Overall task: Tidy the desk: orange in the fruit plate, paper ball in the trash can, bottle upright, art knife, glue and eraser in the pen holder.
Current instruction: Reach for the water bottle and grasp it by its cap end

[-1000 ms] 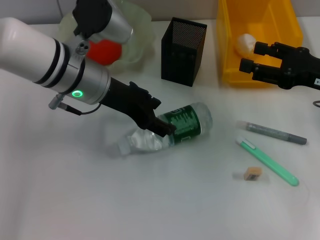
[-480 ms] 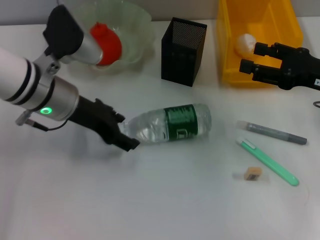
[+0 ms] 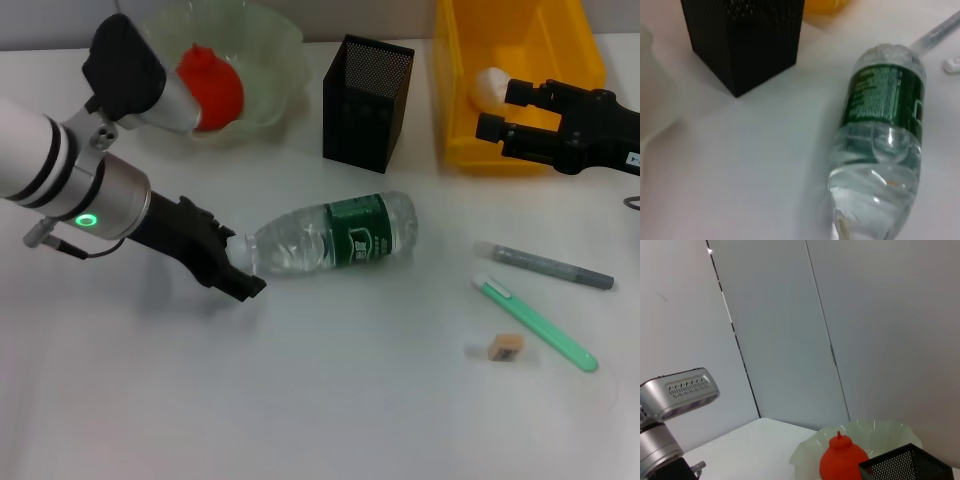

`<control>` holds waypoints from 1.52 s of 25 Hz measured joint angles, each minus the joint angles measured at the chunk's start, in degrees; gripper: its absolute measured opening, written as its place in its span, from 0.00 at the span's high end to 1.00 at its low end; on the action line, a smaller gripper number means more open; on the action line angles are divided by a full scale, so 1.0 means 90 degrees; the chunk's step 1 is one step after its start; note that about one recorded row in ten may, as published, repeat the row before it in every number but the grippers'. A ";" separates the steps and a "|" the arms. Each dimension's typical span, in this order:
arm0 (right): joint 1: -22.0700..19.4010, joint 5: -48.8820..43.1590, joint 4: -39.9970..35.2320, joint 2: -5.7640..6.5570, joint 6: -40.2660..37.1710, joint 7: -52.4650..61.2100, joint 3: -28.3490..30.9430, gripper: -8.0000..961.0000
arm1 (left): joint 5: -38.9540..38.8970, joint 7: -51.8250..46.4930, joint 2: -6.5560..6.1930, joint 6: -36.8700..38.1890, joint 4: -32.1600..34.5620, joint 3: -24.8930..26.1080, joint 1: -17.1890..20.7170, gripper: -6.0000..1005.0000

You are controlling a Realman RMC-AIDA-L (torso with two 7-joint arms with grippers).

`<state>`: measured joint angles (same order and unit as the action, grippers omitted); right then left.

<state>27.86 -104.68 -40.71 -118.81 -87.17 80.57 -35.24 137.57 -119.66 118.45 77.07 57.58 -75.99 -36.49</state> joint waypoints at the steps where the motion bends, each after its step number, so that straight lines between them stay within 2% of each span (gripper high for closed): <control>1: 0.0000 0.0000 0.0000 0.0000 0.0000 0.0000 0.0000 0.19 | 0.0000 0.0000 0.0000 0.0000 0.0000 0.0000 0.0000 0.17; 17: -0.0001 0.0000 0.0022 -0.0002 0.0009 -0.0007 0.0010 0.19 | 0.0416 0.0030 0.0025 -0.0288 -0.0013 -0.0178 -0.0325 0.17; 23: -0.0001 0.0000 0.0055 -0.0002 0.0009 -0.0008 0.0010 0.19 | 0.0410 0.0059 0.0024 -0.0373 -0.0021 -0.0180 -0.0345 0.28; 28: -0.0001 0.0001 0.0061 -0.0002 0.0009 -0.0008 0.0030 0.19 | 0.0422 0.0103 0.0022 -0.0381 -0.0012 -0.0227 -0.0361 0.51; 38: 0.0000 0.0006 0.0060 -0.0002 0.0009 -0.0008 0.0049 0.19 | 0.0358 0.0143 0.0012 -0.0396 0.0941 0.0107 -0.0011 0.58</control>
<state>27.86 -104.63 -40.17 -118.83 -87.10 80.50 -34.80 140.79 -118.37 118.56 73.50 66.05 -75.03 -36.59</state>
